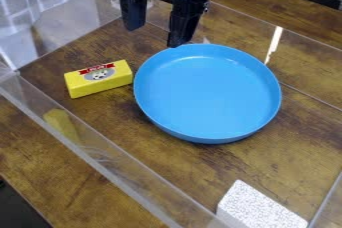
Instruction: Put the yellow block in the blue tray
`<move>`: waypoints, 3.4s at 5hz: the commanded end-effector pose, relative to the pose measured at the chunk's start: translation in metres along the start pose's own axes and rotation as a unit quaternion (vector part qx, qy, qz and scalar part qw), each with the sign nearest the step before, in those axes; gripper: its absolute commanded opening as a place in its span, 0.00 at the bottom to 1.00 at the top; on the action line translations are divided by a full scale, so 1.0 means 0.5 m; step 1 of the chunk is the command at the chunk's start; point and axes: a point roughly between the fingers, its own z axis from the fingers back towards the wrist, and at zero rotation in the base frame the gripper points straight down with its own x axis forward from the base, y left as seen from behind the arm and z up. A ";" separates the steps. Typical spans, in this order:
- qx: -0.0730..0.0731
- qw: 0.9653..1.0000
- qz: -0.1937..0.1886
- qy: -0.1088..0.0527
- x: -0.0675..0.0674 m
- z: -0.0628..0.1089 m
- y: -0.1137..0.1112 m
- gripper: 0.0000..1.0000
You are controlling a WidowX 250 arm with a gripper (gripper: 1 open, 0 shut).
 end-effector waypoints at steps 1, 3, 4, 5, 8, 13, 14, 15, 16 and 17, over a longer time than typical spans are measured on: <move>0.000 1.000 -0.018 0.008 -0.003 -0.013 0.004 1.00; -0.001 0.998 -0.053 0.023 -0.009 -0.038 0.014 1.00; -0.002 0.997 -0.066 0.029 -0.011 -0.047 0.017 1.00; -0.002 0.996 -0.081 0.035 -0.014 -0.057 0.021 1.00; 0.001 0.989 -0.140 0.048 -0.035 -0.077 0.038 1.00; 0.012 0.977 -0.208 0.045 -0.066 -0.072 0.074 1.00; 0.015 0.974 -0.221 0.046 -0.067 -0.077 0.083 1.00; 0.016 0.972 -0.228 0.046 -0.067 -0.082 0.093 1.00; 0.015 0.972 -0.230 0.046 -0.069 -0.089 0.102 1.00; 0.011 0.972 -0.229 0.043 -0.068 -0.096 0.112 1.00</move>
